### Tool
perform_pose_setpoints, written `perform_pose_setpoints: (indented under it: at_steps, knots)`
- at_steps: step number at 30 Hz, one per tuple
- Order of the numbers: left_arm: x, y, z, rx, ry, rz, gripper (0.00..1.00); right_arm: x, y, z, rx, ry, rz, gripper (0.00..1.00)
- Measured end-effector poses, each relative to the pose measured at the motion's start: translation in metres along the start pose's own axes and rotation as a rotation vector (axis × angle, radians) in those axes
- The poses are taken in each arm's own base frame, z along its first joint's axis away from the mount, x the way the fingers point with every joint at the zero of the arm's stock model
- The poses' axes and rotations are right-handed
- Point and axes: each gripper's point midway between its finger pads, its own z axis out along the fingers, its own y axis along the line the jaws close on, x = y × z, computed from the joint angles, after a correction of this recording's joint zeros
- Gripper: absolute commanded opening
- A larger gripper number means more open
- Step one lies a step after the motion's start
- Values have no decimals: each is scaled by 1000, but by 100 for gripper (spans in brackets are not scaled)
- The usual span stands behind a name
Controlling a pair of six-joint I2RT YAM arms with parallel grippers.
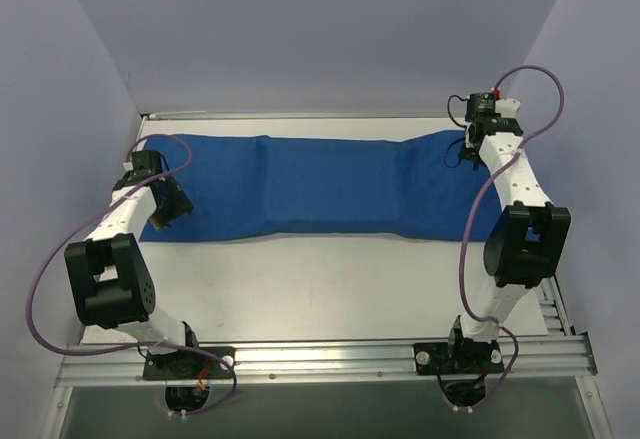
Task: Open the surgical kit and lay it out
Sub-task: Open the surgical kit at the center of the board.
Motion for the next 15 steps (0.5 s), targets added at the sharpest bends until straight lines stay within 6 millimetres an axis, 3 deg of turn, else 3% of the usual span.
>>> perform_pose_setpoints:
  at_steps: [1,2,3,4,5,7,9,10,13,15]
  knots:
    - [-1,0,3,-2,1,-3,58,-12,11,-6,-44,-29,17,55]
    - [-3,0,7,0,1,-8,48,-22,23,-12,-103,-55,36,47]
    - [-4,-1,10,4,5,-15,42,-26,36,-16,-153,-67,41,45]
    - [-5,-1,14,10,11,-23,35,-27,49,-17,-205,-66,45,36]
    - [-7,-1,18,17,16,-31,24,-25,63,-16,-262,-50,42,31]
    - [-10,-2,25,33,30,-47,15,-15,91,-7,-347,-6,35,16]
    - [-14,-4,33,51,44,-60,3,6,115,6,-401,59,13,10]
    - [-17,-7,36,63,50,-66,2,19,123,14,-416,94,2,6]
    - [-27,-15,46,91,68,-73,2,61,136,25,-457,205,-20,8]
    - [-29,-17,52,100,82,-81,2,79,139,25,-480,254,-21,20]
